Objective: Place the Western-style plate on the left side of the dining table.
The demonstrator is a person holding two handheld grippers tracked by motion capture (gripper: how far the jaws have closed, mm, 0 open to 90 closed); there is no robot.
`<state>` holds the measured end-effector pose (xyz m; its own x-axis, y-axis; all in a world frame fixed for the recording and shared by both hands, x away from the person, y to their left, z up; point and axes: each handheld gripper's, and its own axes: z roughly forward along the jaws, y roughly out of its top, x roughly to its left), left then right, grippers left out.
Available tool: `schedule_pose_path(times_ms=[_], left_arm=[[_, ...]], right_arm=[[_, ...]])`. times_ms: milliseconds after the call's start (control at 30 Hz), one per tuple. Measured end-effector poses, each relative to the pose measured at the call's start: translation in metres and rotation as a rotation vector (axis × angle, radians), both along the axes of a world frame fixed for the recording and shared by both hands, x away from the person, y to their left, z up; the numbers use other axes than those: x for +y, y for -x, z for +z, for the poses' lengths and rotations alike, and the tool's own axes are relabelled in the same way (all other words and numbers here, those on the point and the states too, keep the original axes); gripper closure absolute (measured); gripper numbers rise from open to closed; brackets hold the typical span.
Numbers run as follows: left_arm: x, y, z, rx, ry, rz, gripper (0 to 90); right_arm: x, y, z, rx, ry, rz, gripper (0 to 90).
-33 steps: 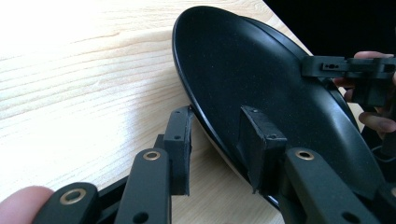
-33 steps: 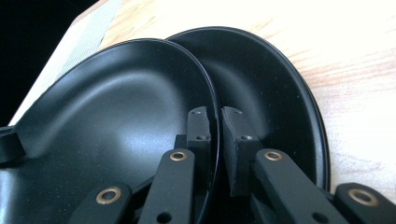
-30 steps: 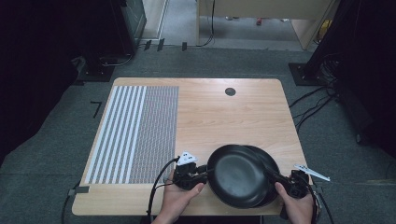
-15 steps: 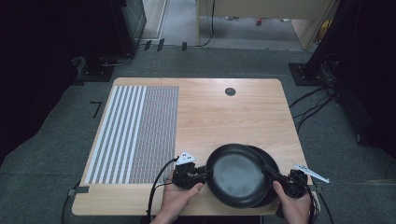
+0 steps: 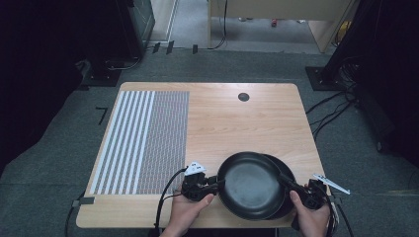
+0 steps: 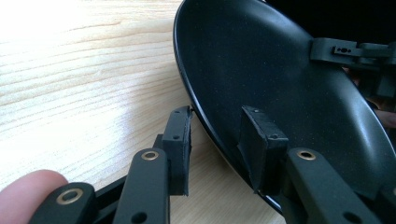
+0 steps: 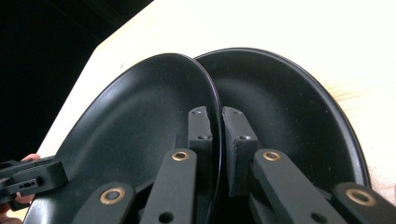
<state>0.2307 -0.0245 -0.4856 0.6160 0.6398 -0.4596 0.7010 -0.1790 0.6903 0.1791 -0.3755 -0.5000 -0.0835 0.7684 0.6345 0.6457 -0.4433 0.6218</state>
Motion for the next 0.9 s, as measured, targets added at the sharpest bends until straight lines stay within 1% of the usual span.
schedule_pose_path(times_ms=[300,633,700,733,767,800,833,900], left_arm=[[0.0,0.0001,-0.0002,-0.004,0.002,-0.005,65.0],[-0.0007,0.0004,-0.0002,-0.009,0.0,-0.009,65.7],[-0.001,0.0003,0.0,-0.01,0.002,-0.011,65.5],[-0.001,0.0003,0.0,-0.01,0.002,-0.011,65.4],[-0.0013,0.0002,0.0,-0.01,0.002,-0.013,65.4],[-0.0013,0.0002,0.0,-0.01,0.002,-0.013,65.3],[-0.0014,0.0,-0.0002,-0.008,0.003,-0.014,65.2],[-0.0018,0.0001,-0.0004,-0.008,0.004,-0.014,65.1]], right_arm=[[-0.0002,0.0003,-0.0008,-0.009,0.0,0.001,82.9],[0.0017,0.0009,-0.0008,-0.02,0.03,0.0,81.8],[0.0019,0.0014,-0.0005,-0.036,0.043,-0.015,82.0],[0.0019,0.0014,-0.0005,-0.036,0.043,-0.015,82.0],[0.0002,0.0017,-0.0001,-0.042,0.044,-0.028,81.9],[0.0002,0.0017,-0.0001,-0.042,0.044,-0.028,81.9],[-0.0007,0.002,-0.0004,-0.041,0.031,-0.025,83.8],[0.0001,0.0021,-0.0005,-0.042,0.041,-0.024,83.7]])
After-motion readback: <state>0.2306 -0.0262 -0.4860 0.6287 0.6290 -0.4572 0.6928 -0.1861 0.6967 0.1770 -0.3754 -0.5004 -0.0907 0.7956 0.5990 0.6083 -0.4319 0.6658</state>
